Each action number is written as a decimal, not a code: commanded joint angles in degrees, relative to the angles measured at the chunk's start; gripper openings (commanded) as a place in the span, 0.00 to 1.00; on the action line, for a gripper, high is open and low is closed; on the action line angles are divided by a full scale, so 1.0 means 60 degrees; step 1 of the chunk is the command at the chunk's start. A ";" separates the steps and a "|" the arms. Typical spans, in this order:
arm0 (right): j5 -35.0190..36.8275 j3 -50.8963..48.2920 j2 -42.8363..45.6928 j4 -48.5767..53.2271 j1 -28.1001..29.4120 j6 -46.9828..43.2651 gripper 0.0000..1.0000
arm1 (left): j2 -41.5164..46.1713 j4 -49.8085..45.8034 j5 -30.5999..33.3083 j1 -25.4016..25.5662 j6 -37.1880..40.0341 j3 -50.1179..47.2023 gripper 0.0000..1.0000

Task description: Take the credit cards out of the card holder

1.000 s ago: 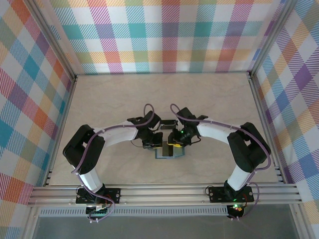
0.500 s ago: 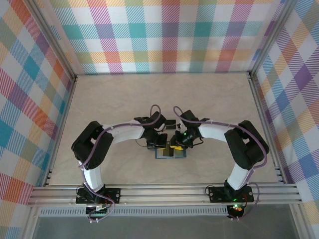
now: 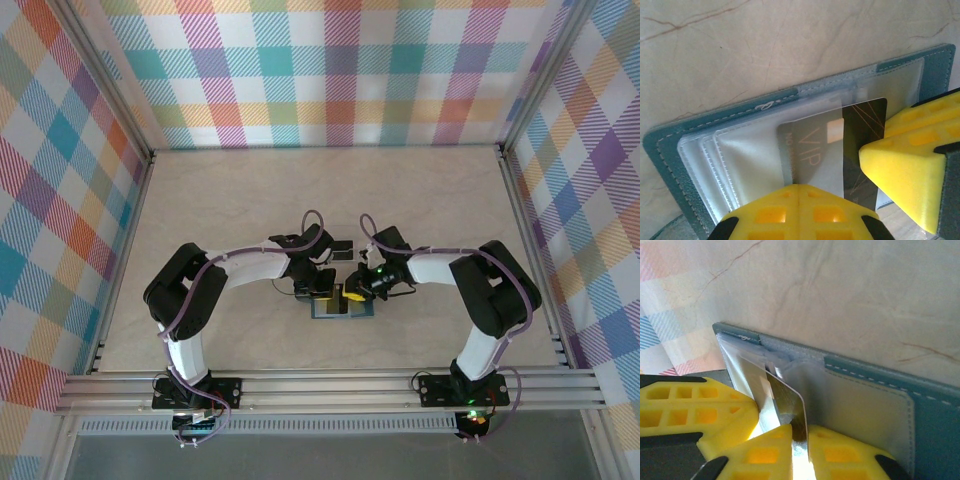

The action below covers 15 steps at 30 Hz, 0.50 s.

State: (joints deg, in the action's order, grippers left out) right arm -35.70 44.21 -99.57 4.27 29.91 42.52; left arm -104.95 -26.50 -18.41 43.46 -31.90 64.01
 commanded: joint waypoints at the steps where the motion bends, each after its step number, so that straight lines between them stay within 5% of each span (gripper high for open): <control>1: -0.0067 -0.0131 0.0236 -0.0157 0.0011 0.0039 0.11 | -0.0317 -0.0741 0.0642 0.0093 0.0090 -0.0381 0.00; 9: 0.2788 0.0805 0.1041 0.3527 -0.0020 -0.1370 0.08 | 0.0058 -0.0900 0.0905 0.0084 0.0089 -0.0481 0.00; 15: 0.3685 0.1311 0.1361 0.4873 -0.0019 -0.1951 0.06 | 0.0132 -0.0873 0.0902 0.0092 0.0064 -0.0509 0.00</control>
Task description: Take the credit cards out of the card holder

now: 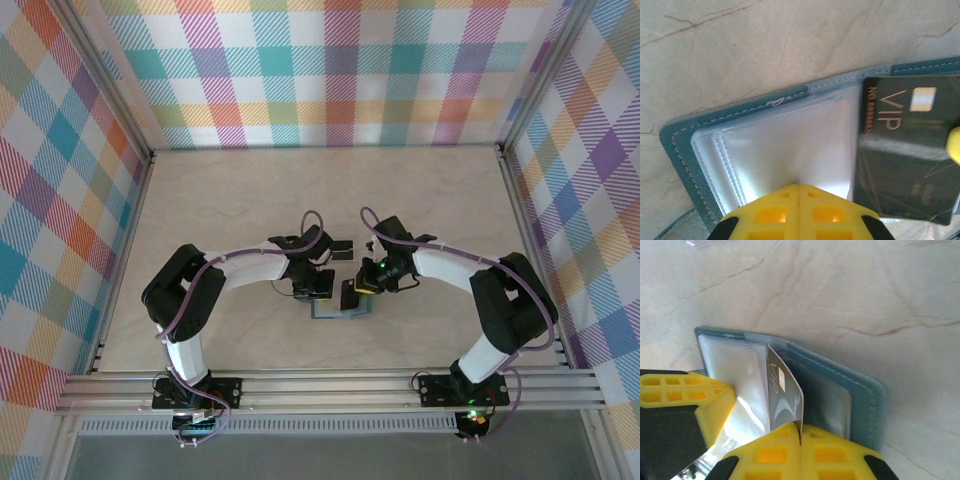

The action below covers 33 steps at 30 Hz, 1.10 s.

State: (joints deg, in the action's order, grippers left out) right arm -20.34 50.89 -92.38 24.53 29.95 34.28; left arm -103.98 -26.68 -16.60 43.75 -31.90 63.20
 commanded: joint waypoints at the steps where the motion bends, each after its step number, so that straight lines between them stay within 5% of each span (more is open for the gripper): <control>1: 0.1258 0.0295 0.0222 0.1674 -0.0027 -0.0605 0.06 | -0.0014 -0.0806 0.0584 0.0037 0.0045 -0.0394 0.00; 16: 0.0624 0.1586 0.0988 0.1783 -0.0027 -0.1994 0.00 | 0.1474 -0.0901 0.0912 0.0027 -0.0214 -0.0142 0.03; 23: 0.1388 0.2913 0.0718 0.2436 0.0042 -0.5559 0.00 | 0.2414 -0.0641 0.1266 -0.0428 -0.0349 -0.0892 0.03; 33: 0.2330 0.6116 -0.1089 0.5293 0.0239 -1.2731 0.00 | 0.3753 0.0159 0.1103 -0.0837 -0.0234 -0.2133 0.10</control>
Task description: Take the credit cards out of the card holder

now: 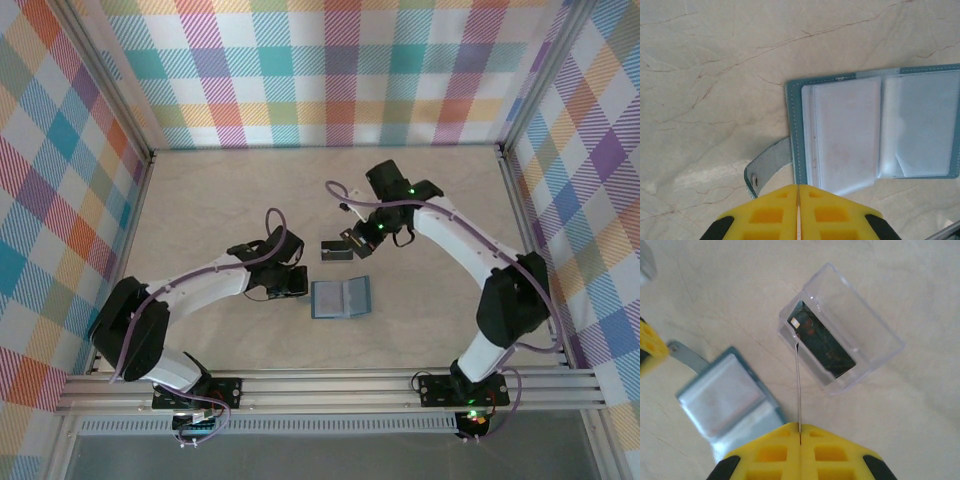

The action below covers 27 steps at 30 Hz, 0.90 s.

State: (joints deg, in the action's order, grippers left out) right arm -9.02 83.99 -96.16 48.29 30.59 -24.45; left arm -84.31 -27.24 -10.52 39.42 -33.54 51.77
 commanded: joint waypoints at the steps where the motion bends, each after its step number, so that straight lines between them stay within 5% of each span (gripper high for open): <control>1: 0.0609 0.0817 -0.0629 0.1458 0.0215 -0.3363 0.00 | 0.0564 0.0221 0.0134 -0.0150 0.0059 -0.0289 0.10; 17: 0.1400 0.5222 -0.4032 0.3682 0.0918 -0.5668 0.00 | 0.1772 -0.0327 0.0628 -0.0469 -0.0016 -0.1259 0.10; 27: 0.1401 0.5850 -0.4826 0.3715 0.1127 -0.5983 0.00 | 0.2095 -0.0429 0.0729 -0.0622 -0.0005 -0.1453 0.10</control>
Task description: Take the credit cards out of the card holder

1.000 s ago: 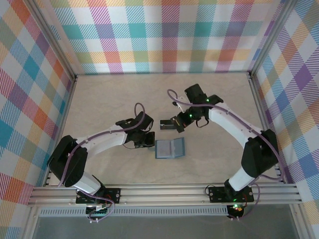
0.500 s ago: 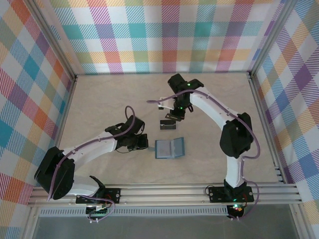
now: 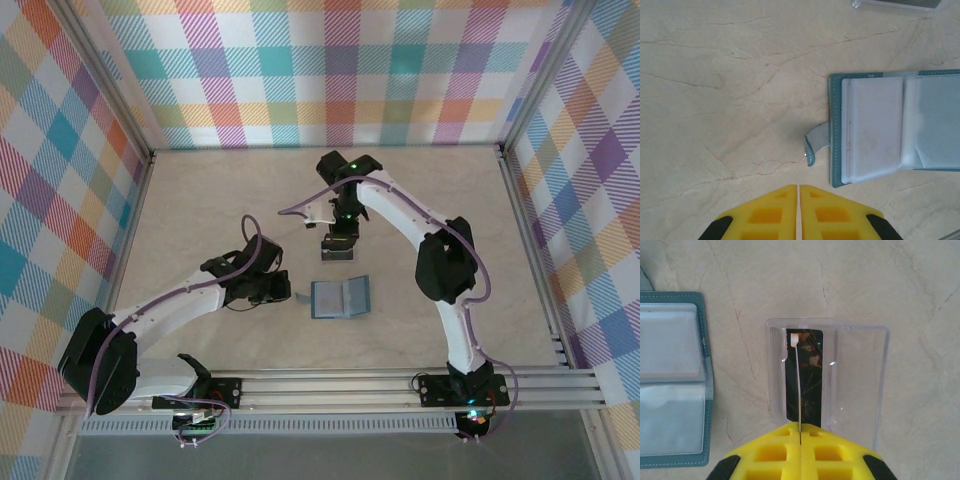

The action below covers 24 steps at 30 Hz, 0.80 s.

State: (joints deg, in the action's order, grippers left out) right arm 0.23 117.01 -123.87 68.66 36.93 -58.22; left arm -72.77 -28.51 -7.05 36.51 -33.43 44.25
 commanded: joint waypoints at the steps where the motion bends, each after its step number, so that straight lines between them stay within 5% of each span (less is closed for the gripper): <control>1: -0.0148 0.0420 -0.0308 0.0334 0.0085 -0.0380 0.00 | 0.0174 -0.0199 0.0151 -0.0160 -0.0010 -0.0203 0.10; 19: -0.0578 0.0640 -0.1215 0.0674 0.0114 -0.0306 0.00 | 0.0095 -0.0233 0.0033 -0.0299 0.0090 -0.0188 0.09; 22: -0.0386 0.0598 -0.1198 0.0333 0.0119 -0.0224 0.10 | 0.0076 -0.0237 0.0008 -0.0299 0.0093 -0.0165 0.09; 24: -0.0411 0.0610 -0.1115 0.0253 0.0104 -0.0254 0.01 | 0.0059 -0.0218 -0.0045 -0.0312 0.0104 -0.0126 0.09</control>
State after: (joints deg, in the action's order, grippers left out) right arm -0.86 119.15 -130.17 70.39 37.21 -59.18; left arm -72.75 -28.53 -6.81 35.42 -33.39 43.31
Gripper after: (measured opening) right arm 0.084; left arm 0.089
